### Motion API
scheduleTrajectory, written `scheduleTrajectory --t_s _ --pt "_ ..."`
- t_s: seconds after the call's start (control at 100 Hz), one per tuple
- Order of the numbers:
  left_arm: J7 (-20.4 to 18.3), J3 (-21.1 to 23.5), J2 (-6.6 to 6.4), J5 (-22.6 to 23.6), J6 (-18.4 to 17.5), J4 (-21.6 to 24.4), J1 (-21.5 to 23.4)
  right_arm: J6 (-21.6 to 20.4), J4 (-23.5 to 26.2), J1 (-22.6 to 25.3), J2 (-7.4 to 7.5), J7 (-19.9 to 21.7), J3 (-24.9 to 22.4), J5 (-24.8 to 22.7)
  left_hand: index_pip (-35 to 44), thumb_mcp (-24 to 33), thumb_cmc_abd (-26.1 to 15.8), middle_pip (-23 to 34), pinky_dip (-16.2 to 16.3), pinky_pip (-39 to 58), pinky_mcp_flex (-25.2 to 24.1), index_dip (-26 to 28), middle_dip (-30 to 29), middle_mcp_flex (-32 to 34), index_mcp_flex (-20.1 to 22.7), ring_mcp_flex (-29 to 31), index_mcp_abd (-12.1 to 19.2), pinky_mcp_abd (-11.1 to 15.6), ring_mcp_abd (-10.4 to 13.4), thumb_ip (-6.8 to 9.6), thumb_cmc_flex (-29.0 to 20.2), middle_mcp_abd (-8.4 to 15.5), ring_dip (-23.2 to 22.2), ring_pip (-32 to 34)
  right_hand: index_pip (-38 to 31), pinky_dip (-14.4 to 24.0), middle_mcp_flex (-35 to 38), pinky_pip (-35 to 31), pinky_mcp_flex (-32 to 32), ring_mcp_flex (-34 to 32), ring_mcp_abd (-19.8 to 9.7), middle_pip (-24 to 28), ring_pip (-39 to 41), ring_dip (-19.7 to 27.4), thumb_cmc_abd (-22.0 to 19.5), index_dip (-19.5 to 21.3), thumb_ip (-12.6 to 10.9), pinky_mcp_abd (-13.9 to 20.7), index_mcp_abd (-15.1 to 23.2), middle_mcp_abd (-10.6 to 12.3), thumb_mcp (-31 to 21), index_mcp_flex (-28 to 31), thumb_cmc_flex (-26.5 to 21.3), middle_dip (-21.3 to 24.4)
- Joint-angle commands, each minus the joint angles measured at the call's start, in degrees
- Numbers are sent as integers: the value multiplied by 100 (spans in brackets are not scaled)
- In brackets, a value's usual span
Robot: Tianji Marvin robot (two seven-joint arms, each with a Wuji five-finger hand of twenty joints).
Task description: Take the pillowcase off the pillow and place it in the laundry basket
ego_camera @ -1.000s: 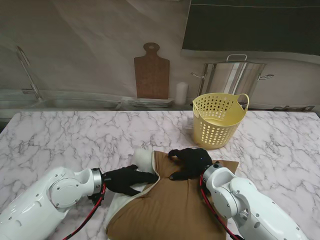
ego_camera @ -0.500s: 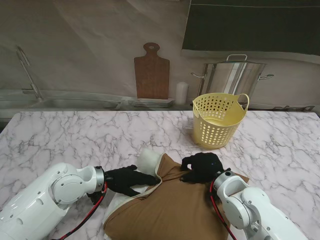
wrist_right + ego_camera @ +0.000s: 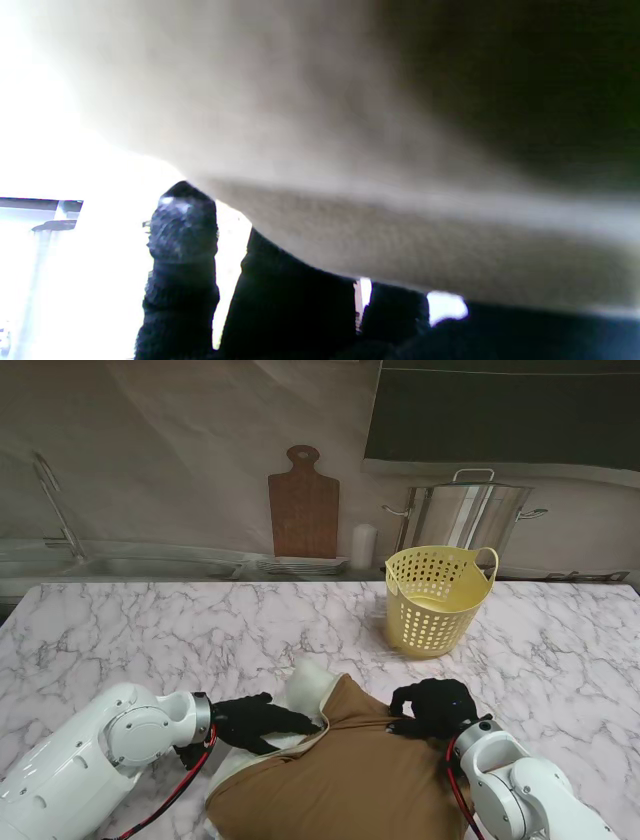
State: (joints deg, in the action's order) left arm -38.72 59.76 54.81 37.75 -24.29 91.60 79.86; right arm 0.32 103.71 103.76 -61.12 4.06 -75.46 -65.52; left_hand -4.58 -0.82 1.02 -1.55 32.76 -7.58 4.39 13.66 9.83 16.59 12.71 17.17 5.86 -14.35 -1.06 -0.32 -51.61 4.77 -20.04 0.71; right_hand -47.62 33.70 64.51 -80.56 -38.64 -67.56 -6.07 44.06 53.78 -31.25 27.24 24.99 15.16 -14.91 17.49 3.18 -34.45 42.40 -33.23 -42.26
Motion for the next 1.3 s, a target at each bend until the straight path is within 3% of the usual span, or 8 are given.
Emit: scheduleTrajectory --t_s 0.0,0.22,0.57,0.88,0.97,1.05,1.17,1.29 --pt "-286 0 -187 204 115 -311 156 163 -160 93 134 110 -171 -105 634 -83 325 386 29 3311 -65 248 131 91 439 483 -653 -128 -1041 -66 -111 -739 -226 746 -742 -41 418 -67 1 -840 -128 579 1699 -506 -67 417 -496 -35 -415 -328 -1511 494 -1348 -179" --pt "-389 98 -194 320 183 -250 189 252 21 239 167 624 -371 -318 628 -76 305 377 57 3275 -50 246 121 74 435 476 -673 -129 -1054 -63 -157 -755 -222 744 -727 -43 420 -70 -12 -841 -125 568 1713 -505 -59 415 -503 -36 -456 -357 -1532 498 -1362 -206" --pt "-363 31 -187 366 209 -236 143 273 -67 190 131 214 -341 -214 620 -87 263 380 99 3224 -42 242 119 67 423 464 -654 -118 -1041 -68 -194 -732 -220 743 -684 -46 385 -54 32 -832 -113 516 1617 -459 -109 407 -490 -41 -403 -284 -1480 461 -1345 -233" --pt "-462 29 -201 424 263 -228 124 238 190 416 161 741 -625 -422 619 -91 255 378 126 3202 -39 242 117 64 423 460 -646 -122 -1052 -68 -209 -745 -219 743 -673 -58 373 -17 77 -837 -109 495 1584 -448 -118 381 -520 -23 -397 -290 -1461 454 -1353 -254" --pt "-460 -10 -201 412 277 -241 100 234 128 401 150 597 -603 -352 617 -94 251 377 132 3198 -39 241 116 59 421 460 -644 -116 -1047 -69 -203 -750 -218 743 -645 -58 357 -11 82 -818 -103 467 1523 -428 -144 348 -520 -30 -403 -260 -1427 430 -1340 -250" --pt "-436 -30 -198 401 267 -245 88 200 -79 307 111 -5 -499 -160 617 -96 247 377 138 3197 -33 241 116 59 419 465 -646 -106 -1037 -69 -199 -749 -219 745 -488 -148 266 213 220 -663 112 111 942 -292 -238 -7 -589 -117 -503 -210 -1172 294 -1223 -24" --pt "-401 -69 -191 373 270 -242 56 25 -198 212 45 -670 -401 102 615 -98 239 380 147 3197 -28 241 117 69 415 471 -648 -116 -1057 -70 -189 -754 -220 748 -181 -282 -607 708 745 216 498 -765 -771 -177 -492 -464 -710 -224 -677 -362 -286 -334 -316 775" --pt "-359 -234 -180 309 329 -280 -87 -123 -46 216 -5 -1102 -324 155 606 -93 234 374 153 3197 -26 238 115 61 395 474 -649 -109 -1051 -69 -190 -764 -220 748 1055 -319 -1667 1171 1336 1187 699 -1245 -2141 -35 -932 39 -1010 -285 -904 -515 294 -510 221 1261"
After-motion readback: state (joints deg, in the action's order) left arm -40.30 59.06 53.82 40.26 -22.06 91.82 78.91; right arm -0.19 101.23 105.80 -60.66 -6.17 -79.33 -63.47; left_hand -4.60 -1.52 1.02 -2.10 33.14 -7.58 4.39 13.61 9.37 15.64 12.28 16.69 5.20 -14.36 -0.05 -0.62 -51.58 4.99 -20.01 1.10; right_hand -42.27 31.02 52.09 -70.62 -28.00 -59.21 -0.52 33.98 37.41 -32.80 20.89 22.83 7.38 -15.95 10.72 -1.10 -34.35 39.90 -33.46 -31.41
